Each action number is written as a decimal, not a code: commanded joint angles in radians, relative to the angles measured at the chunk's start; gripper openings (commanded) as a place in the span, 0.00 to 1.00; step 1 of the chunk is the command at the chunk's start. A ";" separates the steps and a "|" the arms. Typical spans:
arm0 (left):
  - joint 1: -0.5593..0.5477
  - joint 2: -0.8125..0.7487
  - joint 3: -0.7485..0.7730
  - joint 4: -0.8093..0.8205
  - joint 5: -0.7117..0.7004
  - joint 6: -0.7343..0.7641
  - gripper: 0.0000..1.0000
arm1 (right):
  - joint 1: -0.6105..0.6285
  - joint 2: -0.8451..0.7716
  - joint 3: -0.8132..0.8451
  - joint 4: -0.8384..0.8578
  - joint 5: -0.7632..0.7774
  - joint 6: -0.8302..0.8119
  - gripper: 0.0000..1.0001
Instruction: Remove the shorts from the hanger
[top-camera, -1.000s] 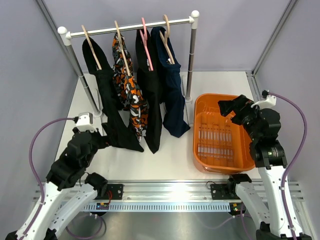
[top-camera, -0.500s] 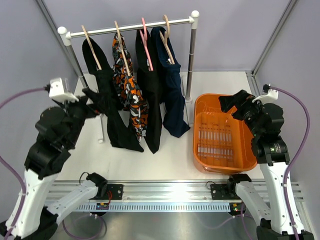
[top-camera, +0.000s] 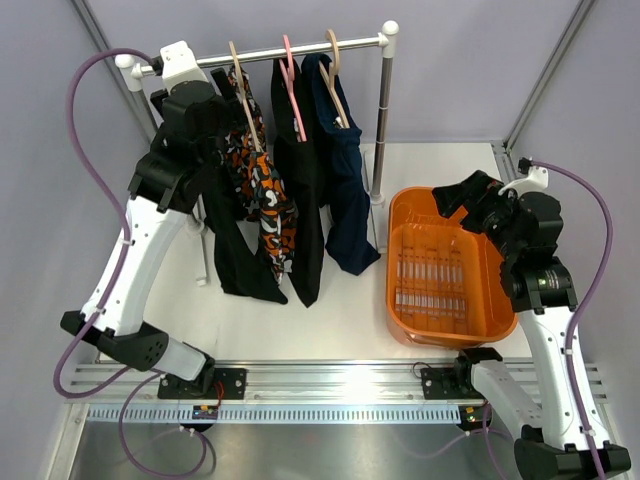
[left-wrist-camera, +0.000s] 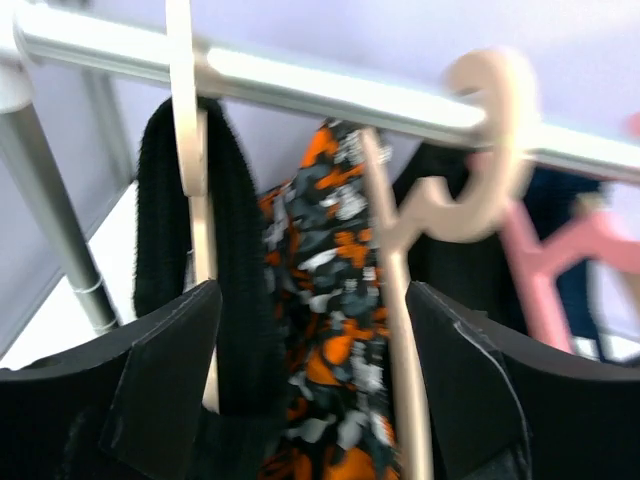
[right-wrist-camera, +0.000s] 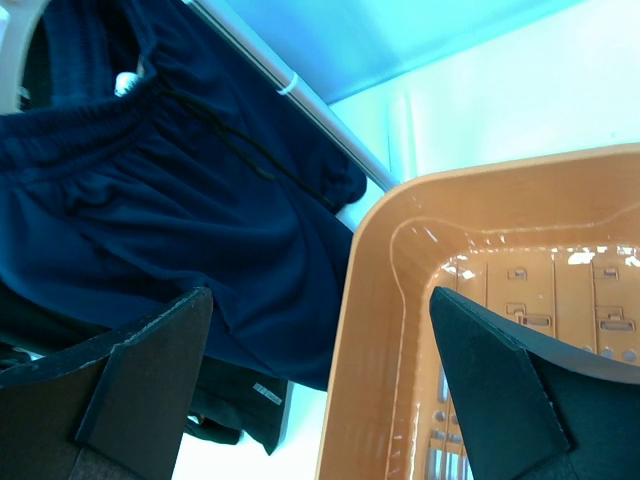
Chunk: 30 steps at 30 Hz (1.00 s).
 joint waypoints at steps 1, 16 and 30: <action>0.064 -0.006 0.028 0.003 -0.045 -0.011 0.75 | -0.004 -0.010 0.059 -0.003 -0.032 -0.008 0.99; 0.151 0.058 0.004 0.011 -0.013 0.001 0.74 | -0.004 -0.007 0.049 -0.021 -0.038 -0.023 0.99; 0.193 0.158 0.062 -0.011 0.044 -0.002 0.54 | -0.004 0.022 0.068 -0.029 -0.042 -0.047 1.00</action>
